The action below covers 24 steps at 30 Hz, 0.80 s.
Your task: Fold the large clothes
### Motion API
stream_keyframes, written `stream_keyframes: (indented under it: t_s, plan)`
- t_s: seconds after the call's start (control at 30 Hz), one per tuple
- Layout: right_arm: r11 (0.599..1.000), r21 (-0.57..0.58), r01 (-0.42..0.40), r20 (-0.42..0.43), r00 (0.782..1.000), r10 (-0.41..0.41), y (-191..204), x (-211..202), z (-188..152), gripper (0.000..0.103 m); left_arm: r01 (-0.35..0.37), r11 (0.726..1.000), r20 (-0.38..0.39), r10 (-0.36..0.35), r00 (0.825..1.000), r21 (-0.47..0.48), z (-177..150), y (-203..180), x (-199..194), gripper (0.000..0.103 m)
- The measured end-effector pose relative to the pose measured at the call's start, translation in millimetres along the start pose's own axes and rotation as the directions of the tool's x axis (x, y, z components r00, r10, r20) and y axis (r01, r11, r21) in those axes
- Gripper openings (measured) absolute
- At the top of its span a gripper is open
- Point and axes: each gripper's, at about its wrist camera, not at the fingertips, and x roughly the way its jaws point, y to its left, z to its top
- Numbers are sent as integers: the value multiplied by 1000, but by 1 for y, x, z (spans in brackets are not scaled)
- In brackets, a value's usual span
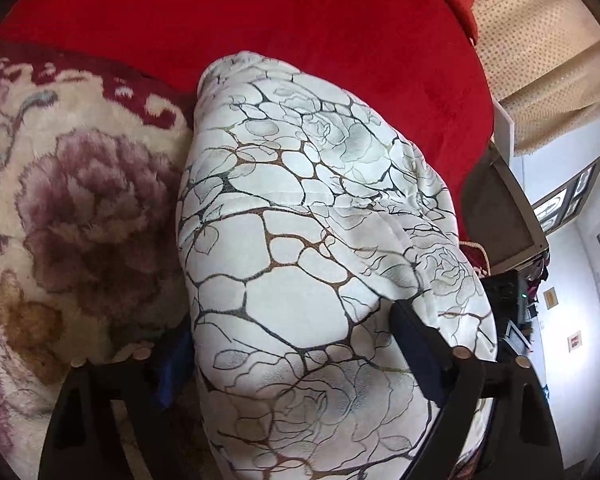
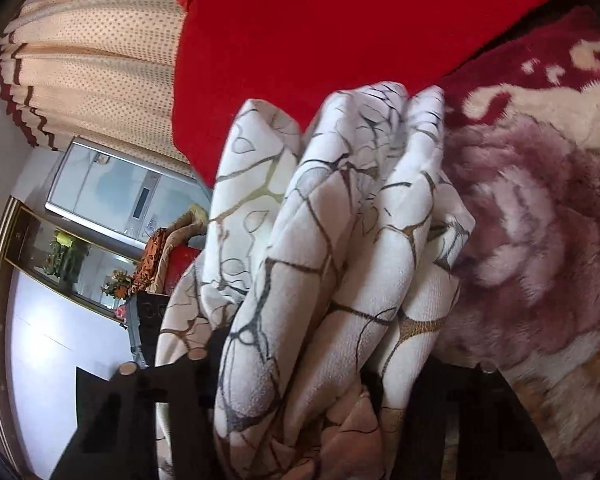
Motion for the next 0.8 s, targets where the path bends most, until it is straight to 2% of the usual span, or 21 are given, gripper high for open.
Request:
stream_keyframes:
  t_s: [0.07, 0.13, 0.37, 0.5, 0.67, 0.73, 0.8]
  plan:
    - [1000, -25, 4, 12, 1000, -3, 15, -2, -1, 52, -16, 1000, 26, 16, 1000, 10, -1, -6, -8, 73]
    - [998, -58, 7, 16, 1000, -6, 29, -3, -3, 51, -33, 999, 50, 32, 998, 19, 0, -10, -17, 68]
    - [983, -184, 9, 41, 999, -1, 83, 2, -21, 51, -89, 992, 108, 79, 991, 85, -9, -29, -57, 67]
    - [976, -219, -18, 53, 998, 31, 93, -1, -32, 51, -122, 985, 128, 106, 986, 121, -12, -33, -77, 67]
    - [966, -257, -25, 24, 999, 32, 94, -3, -62, 51, -196, 970, 74, 188, 979, 143, -33, -28, -81, 68]
    - [972, -236, -15, -5, 1000, 15, 80, 2, -73, 51, -262, 955, 15, 263, 965, 136, -42, -14, -62, 70]
    - [979, -201, 26, -30, 999, -32, 58, 12, -81, 51, -351, 923, 13, 354, 935, 157, -52, -1, -51, 78]
